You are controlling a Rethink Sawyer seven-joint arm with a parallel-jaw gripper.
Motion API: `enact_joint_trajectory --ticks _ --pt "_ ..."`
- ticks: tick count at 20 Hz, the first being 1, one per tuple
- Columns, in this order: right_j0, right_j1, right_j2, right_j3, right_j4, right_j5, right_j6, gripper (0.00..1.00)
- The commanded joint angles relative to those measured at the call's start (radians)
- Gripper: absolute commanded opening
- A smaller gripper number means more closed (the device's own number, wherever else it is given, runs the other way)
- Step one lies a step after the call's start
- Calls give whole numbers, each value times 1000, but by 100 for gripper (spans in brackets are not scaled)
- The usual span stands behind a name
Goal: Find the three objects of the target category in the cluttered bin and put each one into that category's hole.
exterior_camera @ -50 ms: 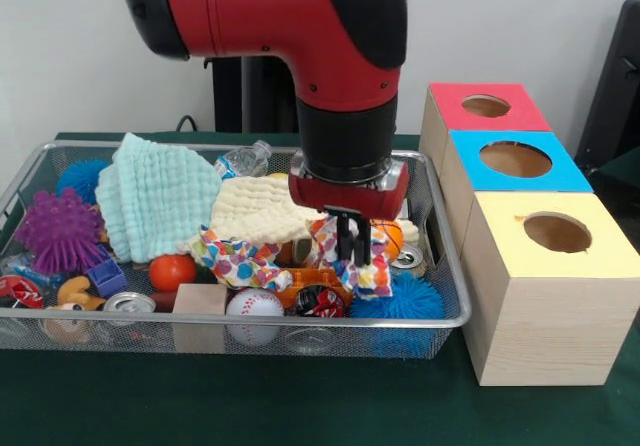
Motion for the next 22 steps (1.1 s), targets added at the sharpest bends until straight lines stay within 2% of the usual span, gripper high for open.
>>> enact_joint_trajectory --ticks 1,10,22 --pt "10 -44 28 97 27 173 -42 0" --pt "23 -37 25 75 41 193 -4 0" --pt "40 -66 10 99 80 223 31 0"
